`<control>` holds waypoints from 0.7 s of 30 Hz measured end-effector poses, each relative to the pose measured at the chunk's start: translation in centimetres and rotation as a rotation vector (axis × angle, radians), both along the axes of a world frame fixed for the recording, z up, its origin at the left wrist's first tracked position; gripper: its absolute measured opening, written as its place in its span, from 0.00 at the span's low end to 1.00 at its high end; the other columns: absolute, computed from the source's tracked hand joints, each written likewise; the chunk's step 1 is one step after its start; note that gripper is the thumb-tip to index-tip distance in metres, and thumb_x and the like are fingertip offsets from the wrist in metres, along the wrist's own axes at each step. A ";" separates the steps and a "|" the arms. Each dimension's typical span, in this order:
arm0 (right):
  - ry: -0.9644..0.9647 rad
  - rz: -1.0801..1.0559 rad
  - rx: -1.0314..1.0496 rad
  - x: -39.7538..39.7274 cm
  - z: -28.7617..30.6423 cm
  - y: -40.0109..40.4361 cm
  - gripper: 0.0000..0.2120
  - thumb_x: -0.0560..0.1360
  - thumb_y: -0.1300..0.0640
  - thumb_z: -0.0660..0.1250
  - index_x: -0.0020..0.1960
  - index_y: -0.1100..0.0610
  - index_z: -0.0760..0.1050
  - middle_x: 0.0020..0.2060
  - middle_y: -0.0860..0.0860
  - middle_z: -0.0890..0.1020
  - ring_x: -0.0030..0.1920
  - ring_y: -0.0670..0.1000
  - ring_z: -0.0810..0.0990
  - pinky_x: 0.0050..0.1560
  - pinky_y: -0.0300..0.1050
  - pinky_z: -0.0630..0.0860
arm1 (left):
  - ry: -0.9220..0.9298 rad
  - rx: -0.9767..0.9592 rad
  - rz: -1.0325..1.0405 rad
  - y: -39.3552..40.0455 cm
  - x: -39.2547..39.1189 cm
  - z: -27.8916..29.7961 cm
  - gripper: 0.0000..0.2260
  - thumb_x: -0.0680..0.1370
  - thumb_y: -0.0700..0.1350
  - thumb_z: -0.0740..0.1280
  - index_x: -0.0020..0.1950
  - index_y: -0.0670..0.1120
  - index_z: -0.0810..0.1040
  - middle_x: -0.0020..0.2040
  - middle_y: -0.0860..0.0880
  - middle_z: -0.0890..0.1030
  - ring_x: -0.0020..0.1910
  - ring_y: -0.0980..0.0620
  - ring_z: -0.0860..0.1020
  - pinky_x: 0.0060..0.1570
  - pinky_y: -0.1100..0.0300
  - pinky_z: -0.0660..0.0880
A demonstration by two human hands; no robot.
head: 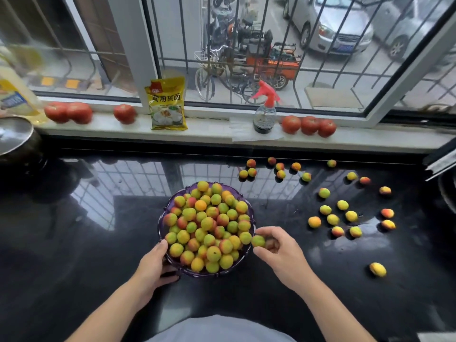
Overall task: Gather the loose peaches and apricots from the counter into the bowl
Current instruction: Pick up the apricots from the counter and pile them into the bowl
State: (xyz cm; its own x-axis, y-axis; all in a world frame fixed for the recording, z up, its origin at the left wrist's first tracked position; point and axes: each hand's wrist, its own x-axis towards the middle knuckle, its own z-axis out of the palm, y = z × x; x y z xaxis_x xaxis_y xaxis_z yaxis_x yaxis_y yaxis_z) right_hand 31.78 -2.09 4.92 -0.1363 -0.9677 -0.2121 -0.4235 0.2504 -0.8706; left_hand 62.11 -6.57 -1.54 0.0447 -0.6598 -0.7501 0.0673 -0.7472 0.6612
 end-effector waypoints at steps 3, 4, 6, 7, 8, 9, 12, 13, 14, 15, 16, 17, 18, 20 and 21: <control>0.078 0.054 -0.053 0.3 0.4 -0.7 0.15 0.72 0.60 0.77 0.56 0.47 0.81 0.48 0.45 0.79 0.42 0.43 0.77 0.45 0.34 0.74 | -0.002 -0.006 0.011 0.1 -0.2 0.3 0.14 0.87 0.56 0.55 0.64 0.55 0.78 0.58 0.45 0.85 0.57 0.39 0.82 0.58 0.39 0.80; 0.089 0.068 -0.059 0.4 0.4 -0.9 0.15 0.73 0.60 0.77 0.57 0.47 0.81 0.48 0.44 0.79 0.42 0.43 0.77 0.45 0.34 0.74 | -0.005 -0.007 0.011 0.1 -0.3 0.4 0.13 0.87 0.56 0.55 0.64 0.55 0.78 0.58 0.45 0.84 0.57 0.39 0.82 0.58 0.40 0.80; 0.093 0.087 -0.062 0.6 0.4 -1.4 0.15 0.73 0.58 0.76 0.57 0.45 0.81 0.48 0.44 0.80 0.44 0.45 0.78 0.47 0.36 0.76 | -0.006 -0.005 0.005 0.2 -0.3 0.5 0.14 0.87 0.56 0.55 0.64 0.56 0.77 0.58 0.46 0.84 0.57 0.40 0.82 0.57 0.41 0.80; 0.102 0.092 -0.065 0.8 0.3 -1.8 0.14 0.74 0.57 0.76 0.57 0.45 0.81 0.48 0.44 0.81 0.45 0.45 0.79 0.47 0.38 0.77 | -0.009 -0.004 0.003 0.2 -0.3 0.5 0.14 0.87 0.56 0.55 0.65 0.55 0.77 0.59 0.46 0.85 0.57 0.40 0.82 0.56 0.41 0.81; 0.131 0.096 -0.064 1.0 0.1 -2.3 0.14 0.74 0.56 0.76 0.57 0.45 0.81 0.48 0.43 0.81 0.46 0.45 0.79 0.48 0.39 0.78 | -0.012 -0.003 0.002 0.2 -0.3 0.5 0.14 0.87 0.56 0.55 0.65 0.55 0.77 0.59 0.46 0.85 0.57 0.39 0.83 0.56 0.42 0.81; 0.176 0.103 -0.061 1.2 -0.1 -2.8 0.13 0.74 0.54 0.75 0.58 0.45 0.80 0.47 0.43 0.80 0.46 0.44 0.79 0.48 0.38 0.77 | -0.016 -0.002 -0.001 0.2 -0.2 0.5 0.14 0.87 0.57 0.55 0.65 0.55 0.77 0.58 0.46 0.85 0.57 0.39 0.83 0.55 0.42 0.81; 0.379 0.132 -0.073 2.1 -0.6 -4.4 0.15 0.75 0.49 0.74 0.61 0.44 0.79 0.48 0.42 0.75 0.48 0.42 0.75 0.51 0.37 0.72 | -0.033 -0.004 -0.016 0.1 -0.2 0.6 0.14 0.87 0.56 0.55 0.63 0.56 0.78 0.57 0.46 0.85 0.57 0.39 0.83 0.55 0.42 0.81; 0.428 0.135 -0.088 2.4 -0.9 -4.9 0.16 0.75 0.48 0.74 0.62 0.44 0.79 0.49 0.42 0.74 0.50 0.43 0.74 0.54 0.38 0.73 | -0.037 -0.004 -0.023 0.1 -0.2 0.6 0.14 0.87 0.56 0.55 0.62 0.56 0.79 0.57 0.46 0.85 0.57 0.39 0.83 0.56 0.42 0.81; 0.463 0.139 -0.094 2.8 -1.1 -5.2 0.16 0.75 0.48 0.74 0.62 0.44 0.79 0.49 0.42 0.73 0.52 0.44 0.72 0.57 0.40 0.73 | -0.041 -0.004 -0.029 0.1 -0.2 0.7 0.13 0.87 0.56 0.55 0.61 0.56 0.79 0.57 0.46 0.85 0.57 0.39 0.83 0.56 0.42 0.81; 0.493 0.148 -0.107 3.0 -1.3 -5.4 0.17 0.75 0.47 0.74 0.62 0.44 0.79 0.49 0.41 0.72 0.54 0.46 0.71 0.60 0.42 0.72 | -0.044 -0.003 -0.034 0.1 -0.2 0.7 0.13 0.87 0.56 0.55 0.60 0.57 0.79 0.56 0.46 0.85 0.57 0.39 0.83 0.57 0.41 0.80; 0.523 0.168 -0.131 3.3 -1.5 -5.5 0.16 0.75 0.48 0.74 0.62 0.46 0.79 0.49 0.39 0.71 0.55 0.46 0.68 0.61 0.43 0.71 | -0.045 -0.004 -0.038 0.1 -0.2 0.7 0.13 0.87 0.56 0.55 0.60 0.57 0.79 0.56 0.47 0.85 0.56 0.39 0.83 0.57 0.41 0.80; 0.559 0.199 -0.175 3.4 -1.7 -5.6 0.15 0.75 0.48 0.74 0.60 0.47 0.80 0.48 0.37 0.73 0.55 0.46 0.66 0.62 0.44 0.69 | -0.047 -0.005 -0.041 0.1 -0.2 0.7 0.13 0.87 0.56 0.55 0.60 0.57 0.78 0.56 0.47 0.85 0.56 0.39 0.83 0.58 0.41 0.80; 0.591 0.231 -0.216 3.5 -1.9 -5.6 0.14 0.74 0.48 0.74 0.59 0.48 0.80 0.48 0.37 0.76 0.54 0.45 0.65 0.63 0.45 0.68 | -0.050 -0.007 -0.046 0.1 -0.1 0.7 0.13 0.88 0.56 0.54 0.60 0.57 0.78 0.57 0.47 0.85 0.56 0.39 0.83 0.58 0.41 0.80; 0.603 0.266 -0.247 3.5 -2.4 -5.6 0.14 0.74 0.47 0.75 0.58 0.48 0.81 0.49 0.38 0.80 0.54 0.43 0.64 0.63 0.45 0.66 | -0.054 -0.010 -0.059 0.1 -0.1 0.6 0.13 0.88 0.56 0.54 0.60 0.58 0.78 0.57 0.48 0.85 0.56 0.40 0.83 0.58 0.42 0.80; 0.594 0.270 -0.256 3.5 -2.6 -5.6 0.14 0.73 0.47 0.75 0.58 0.47 0.81 0.49 0.38 0.80 0.55 0.43 0.64 0.63 0.44 0.65 | -0.055 -0.011 -0.063 0.1 -0.1 0.5 0.13 0.87 0.56 0.54 0.60 0.58 0.78 0.57 0.48 0.85 0.57 0.40 0.83 0.58 0.42 0.80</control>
State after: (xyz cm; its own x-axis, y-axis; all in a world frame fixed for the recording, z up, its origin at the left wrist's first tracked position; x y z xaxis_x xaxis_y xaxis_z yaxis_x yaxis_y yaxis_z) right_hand 35.28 -7.66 2.34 0.0938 -0.9936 0.0628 -0.8646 -0.1126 -0.4897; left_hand 62.02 -6.46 -1.01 0.0437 -0.6709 -0.7403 -0.0158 -0.7414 0.6709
